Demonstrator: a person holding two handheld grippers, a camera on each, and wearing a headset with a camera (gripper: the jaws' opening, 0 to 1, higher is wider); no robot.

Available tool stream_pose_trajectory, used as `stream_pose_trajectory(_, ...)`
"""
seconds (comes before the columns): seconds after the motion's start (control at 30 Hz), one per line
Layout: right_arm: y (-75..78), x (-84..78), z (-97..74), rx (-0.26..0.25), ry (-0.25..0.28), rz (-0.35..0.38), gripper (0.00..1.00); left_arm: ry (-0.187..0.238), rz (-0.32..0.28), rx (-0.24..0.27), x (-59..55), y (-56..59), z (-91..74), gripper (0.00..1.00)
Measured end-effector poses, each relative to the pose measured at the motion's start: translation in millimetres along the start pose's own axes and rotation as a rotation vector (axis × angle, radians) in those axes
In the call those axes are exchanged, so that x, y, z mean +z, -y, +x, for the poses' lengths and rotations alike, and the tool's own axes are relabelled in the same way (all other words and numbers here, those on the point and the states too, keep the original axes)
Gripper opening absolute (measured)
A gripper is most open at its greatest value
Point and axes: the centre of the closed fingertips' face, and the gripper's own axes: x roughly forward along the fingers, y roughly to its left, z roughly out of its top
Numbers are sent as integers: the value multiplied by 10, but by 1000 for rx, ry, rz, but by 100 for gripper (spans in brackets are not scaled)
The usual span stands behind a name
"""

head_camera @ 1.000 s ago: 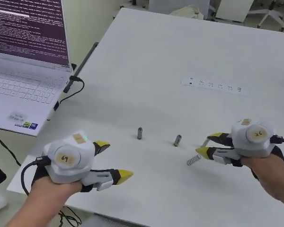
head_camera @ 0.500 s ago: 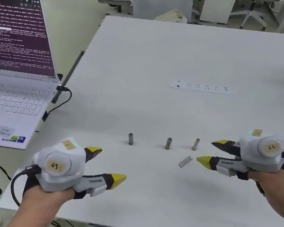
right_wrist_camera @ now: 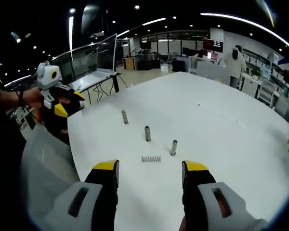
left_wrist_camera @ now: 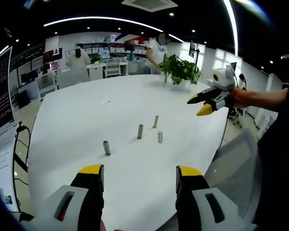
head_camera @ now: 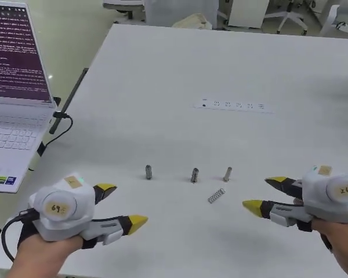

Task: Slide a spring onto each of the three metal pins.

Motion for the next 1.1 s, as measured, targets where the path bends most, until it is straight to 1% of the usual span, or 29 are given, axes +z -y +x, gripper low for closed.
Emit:
stream_pose_trajectory(0.13, -28, -67, -134, -17, 8, 13, 52, 2, 0, -3, 21, 34, 21, 56)
stream_pose_trajectory(0.2, -29, -89, -167, -20, 11, 19, 54, 4, -1, -4, 32, 51, 30, 56)
stream_pose_trajectory(0.23, -38, -126, -201, -18, 11, 29, 55, 3, -2, -5, 30, 54, 38, 56)
stream_pose_trajectory(0.4, -85, -248, -293, -16, -17, 23, 59, 0, -4, -9, 31, 90, 84, 56)
stream_pose_trajectory(0.53, -139, -276, -369, -12, -14, 29, 62, 2, -3, -13, 51, 115, 113, 56)
stream_pose_trajectory(0.67, -184, -277, -406, -12, -4, 39, 65, 8, -4, -14, 74, 122, 131, 56)
stream_pose_trajectory(0.8, -240, -300, -411, -9, -12, 35, 69, 8, 0, -15, 81, 132, 143, 56)
stream_pose_trajectory(0.9, -257, -315, -418, -6, -18, 35, 70, 10, -3, -18, 84, 140, 147, 57)
stream_pose_trajectory(1.1, -270, -323, -444, -10, -17, 44, 71, -1, 5, -25, 74, 160, 190, 57)
